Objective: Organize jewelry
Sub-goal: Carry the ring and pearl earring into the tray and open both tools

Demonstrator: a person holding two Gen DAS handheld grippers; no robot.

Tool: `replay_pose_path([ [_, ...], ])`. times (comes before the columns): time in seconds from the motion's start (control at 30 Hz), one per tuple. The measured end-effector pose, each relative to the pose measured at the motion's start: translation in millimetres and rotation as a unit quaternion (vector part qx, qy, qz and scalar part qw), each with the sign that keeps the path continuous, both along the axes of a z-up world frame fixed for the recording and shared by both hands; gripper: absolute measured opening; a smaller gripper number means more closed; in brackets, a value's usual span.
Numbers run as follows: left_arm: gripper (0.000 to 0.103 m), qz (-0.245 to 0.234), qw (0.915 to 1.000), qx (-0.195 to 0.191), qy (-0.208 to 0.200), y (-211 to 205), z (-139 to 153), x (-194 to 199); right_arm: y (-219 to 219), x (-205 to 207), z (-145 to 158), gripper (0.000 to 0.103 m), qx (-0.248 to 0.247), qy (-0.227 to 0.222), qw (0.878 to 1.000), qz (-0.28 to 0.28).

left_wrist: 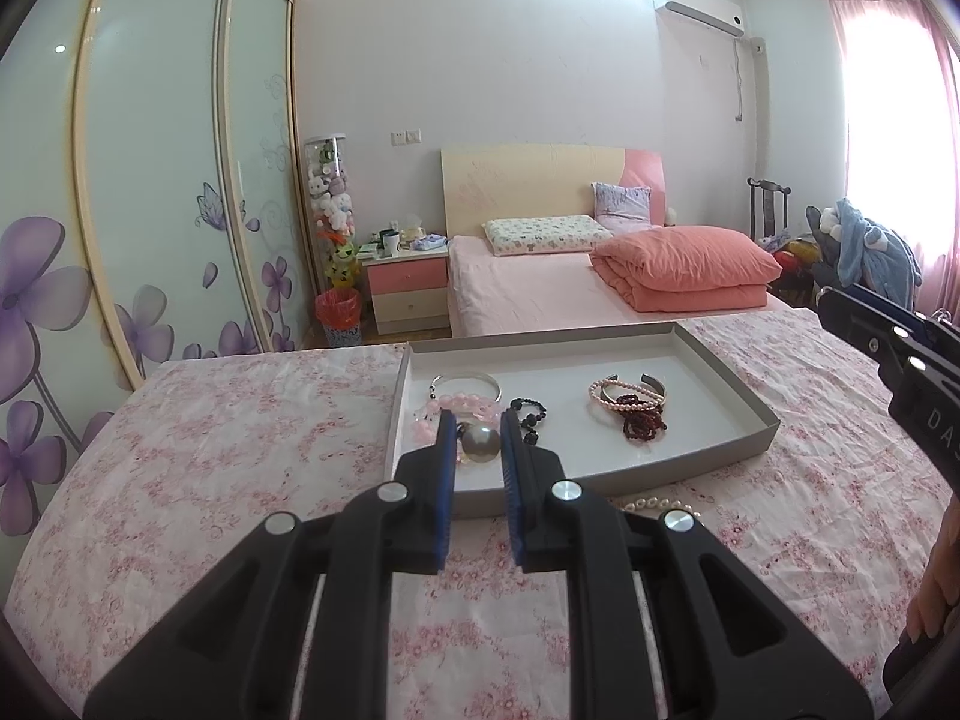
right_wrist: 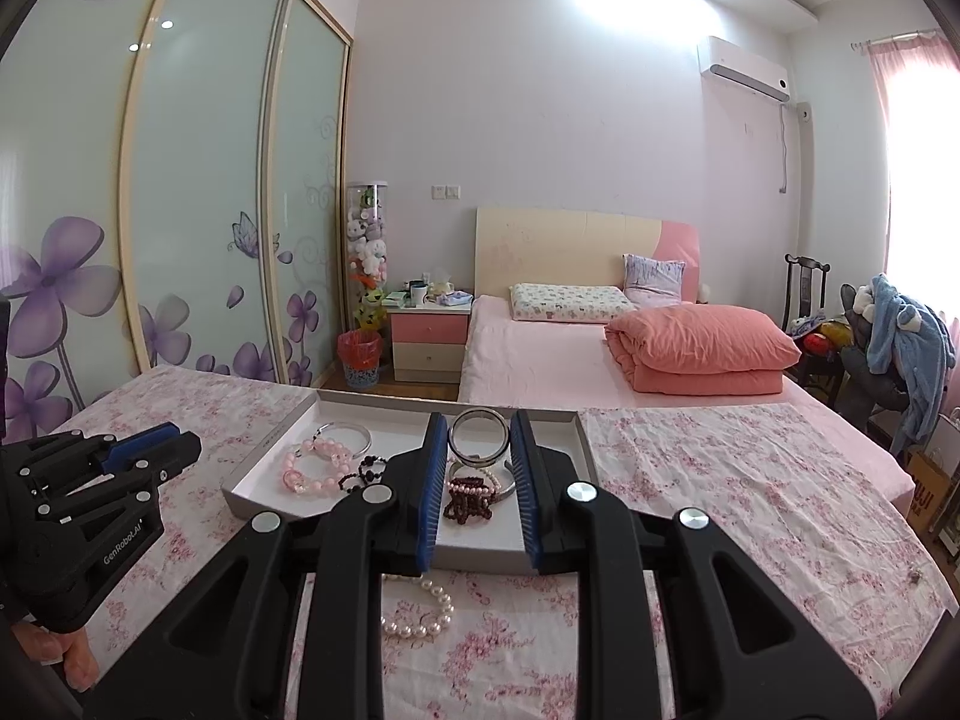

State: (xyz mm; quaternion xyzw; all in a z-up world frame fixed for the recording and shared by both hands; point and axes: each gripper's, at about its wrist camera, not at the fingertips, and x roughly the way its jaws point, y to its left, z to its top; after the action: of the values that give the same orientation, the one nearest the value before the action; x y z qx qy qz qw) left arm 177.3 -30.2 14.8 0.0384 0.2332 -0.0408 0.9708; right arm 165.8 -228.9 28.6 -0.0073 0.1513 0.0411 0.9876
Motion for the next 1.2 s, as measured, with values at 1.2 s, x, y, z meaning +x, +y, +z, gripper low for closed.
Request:
replay_pose_path([
  [1.2,0.025,-0.019,0.991,-0.042,0.125,-23,-58,158,-3,141,-55,0.035,0.066,0.152,0.986,0.027],
])
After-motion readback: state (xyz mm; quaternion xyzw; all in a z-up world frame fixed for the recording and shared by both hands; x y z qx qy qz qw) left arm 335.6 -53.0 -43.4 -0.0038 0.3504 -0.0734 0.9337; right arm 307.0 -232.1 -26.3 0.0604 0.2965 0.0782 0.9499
